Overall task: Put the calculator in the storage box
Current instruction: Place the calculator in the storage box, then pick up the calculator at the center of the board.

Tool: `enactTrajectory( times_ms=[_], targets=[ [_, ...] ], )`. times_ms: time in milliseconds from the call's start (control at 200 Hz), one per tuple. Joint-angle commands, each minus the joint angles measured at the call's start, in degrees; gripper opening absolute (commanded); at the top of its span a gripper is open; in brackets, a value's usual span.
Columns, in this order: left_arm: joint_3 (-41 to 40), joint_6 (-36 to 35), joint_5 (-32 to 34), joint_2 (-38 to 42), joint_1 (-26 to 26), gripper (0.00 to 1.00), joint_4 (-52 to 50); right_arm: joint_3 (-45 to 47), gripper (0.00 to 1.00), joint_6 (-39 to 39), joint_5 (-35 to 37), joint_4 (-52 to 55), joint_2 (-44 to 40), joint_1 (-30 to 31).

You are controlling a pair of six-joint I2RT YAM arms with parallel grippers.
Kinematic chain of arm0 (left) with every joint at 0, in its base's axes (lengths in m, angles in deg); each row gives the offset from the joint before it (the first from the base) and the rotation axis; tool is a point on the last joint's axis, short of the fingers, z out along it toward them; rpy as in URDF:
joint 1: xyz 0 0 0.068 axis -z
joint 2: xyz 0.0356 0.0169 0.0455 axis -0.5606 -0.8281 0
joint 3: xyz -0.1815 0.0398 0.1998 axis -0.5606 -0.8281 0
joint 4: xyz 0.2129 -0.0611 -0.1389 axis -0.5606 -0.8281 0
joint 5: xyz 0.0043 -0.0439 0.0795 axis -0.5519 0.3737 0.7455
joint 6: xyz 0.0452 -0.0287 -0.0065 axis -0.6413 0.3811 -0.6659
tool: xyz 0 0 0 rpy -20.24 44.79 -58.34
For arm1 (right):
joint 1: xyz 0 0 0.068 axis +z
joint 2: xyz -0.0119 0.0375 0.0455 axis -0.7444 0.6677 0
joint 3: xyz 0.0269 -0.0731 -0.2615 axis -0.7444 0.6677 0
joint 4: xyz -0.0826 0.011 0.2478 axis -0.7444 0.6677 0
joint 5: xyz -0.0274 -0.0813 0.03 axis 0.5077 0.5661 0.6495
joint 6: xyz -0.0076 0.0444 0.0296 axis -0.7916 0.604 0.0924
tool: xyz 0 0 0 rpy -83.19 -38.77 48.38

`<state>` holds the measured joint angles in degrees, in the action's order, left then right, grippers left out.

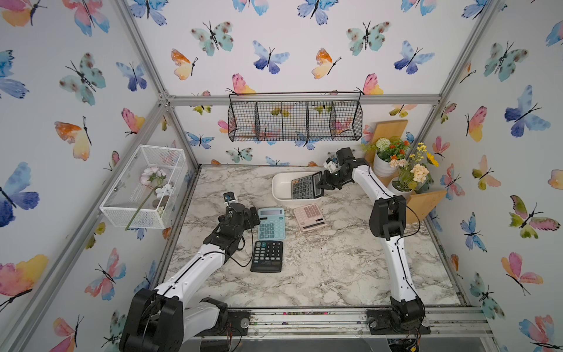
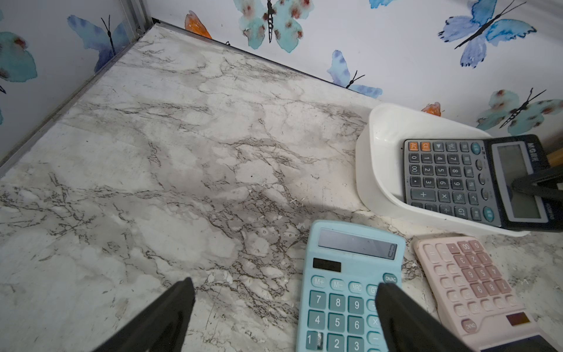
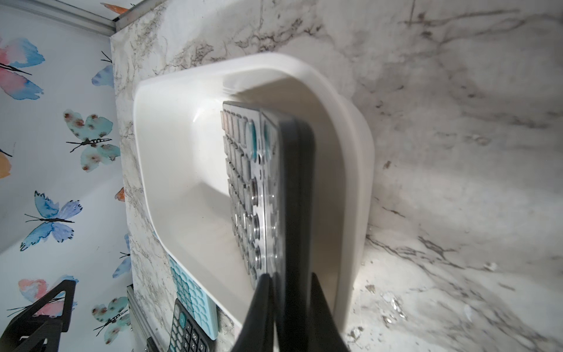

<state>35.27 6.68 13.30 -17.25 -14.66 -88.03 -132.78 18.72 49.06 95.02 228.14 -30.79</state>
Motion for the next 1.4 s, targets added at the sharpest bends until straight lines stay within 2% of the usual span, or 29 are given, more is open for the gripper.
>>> enactTrajectory(
  times_ms=[0,150,270,350,476,581,671,751,861,951,1016,1181,1267,1397],
  targets=[
    [-0.43,0.27,0.98,1.2,-0.37,0.99,-0.02,-1.34,0.16,-0.65,1.51,3.05,1.75,0.29],
    [-0.45,0.36,0.89,1.35,-0.37,0.99,0.03,-2.94,0.2,0.17,1.36,2.2,2.63,1.52],
    [-0.53,0.27,0.92,1.57,-0.44,0.99,0.02,-4.83,0.44,0.7,2.13,2.77,3.83,2.0],
    [-0.53,0.27,0.94,1.75,-0.44,0.99,0.02,-3.11,0.54,0.95,4.63,1.76,1.34,2.19],
    [-0.45,0.27,0.73,1.62,-0.37,0.99,0.07,1.16,0.61,1.24,12.11,-0.18,-6.51,2.28],
    [-0.59,0.27,0.79,1.66,-0.37,0.99,0.2,4.92,0.62,0.72,19.38,0.15,-14.72,2.36],
    [-0.63,0.27,0.73,1.72,-0.35,0.99,0.3,13.48,0.65,0.69,23.73,-1.16,-23.65,2.71],
    [-0.63,0.26,0.75,1.66,-0.41,0.99,0.43,25.86,0.65,1.7,22.68,-4.38,-32.1,2.96],
    [-0.56,0.27,0.55,1.33,-0.46,0.99,0.63,46.18,0.64,8.29,16.49,-12.56,-41.85,5.11],
    [-0.53,0.27,0.52,1.14,-0.46,0.99,0.63,61.79,0.61,19.17,16.24,-24.28,-49.6,9.32],
    [-0.54,0.29,0.56,1.12,-0.49,0.99,0.65,68.92,0.61,27.53,18.68,-30.69,-53.67,12.45],
    [-0.8,0.48,0.56,1.66,-0.47,0.99,0.47,73.4,0.65,39.45,28.9,-34.64,-58.04,18.17],
    [-0.78,0.47,0.5,1.81,-0.48,0.99,0.46,73.44,0.7,43.15,31.6,-35.82,-57.87,19.98],
    [-0.93,0.44,0.62,2.19,-0.5,0.99,0.44,74.66,0.71,49.14,32.86,-38.67,-56.23,22.36]
  ],
)
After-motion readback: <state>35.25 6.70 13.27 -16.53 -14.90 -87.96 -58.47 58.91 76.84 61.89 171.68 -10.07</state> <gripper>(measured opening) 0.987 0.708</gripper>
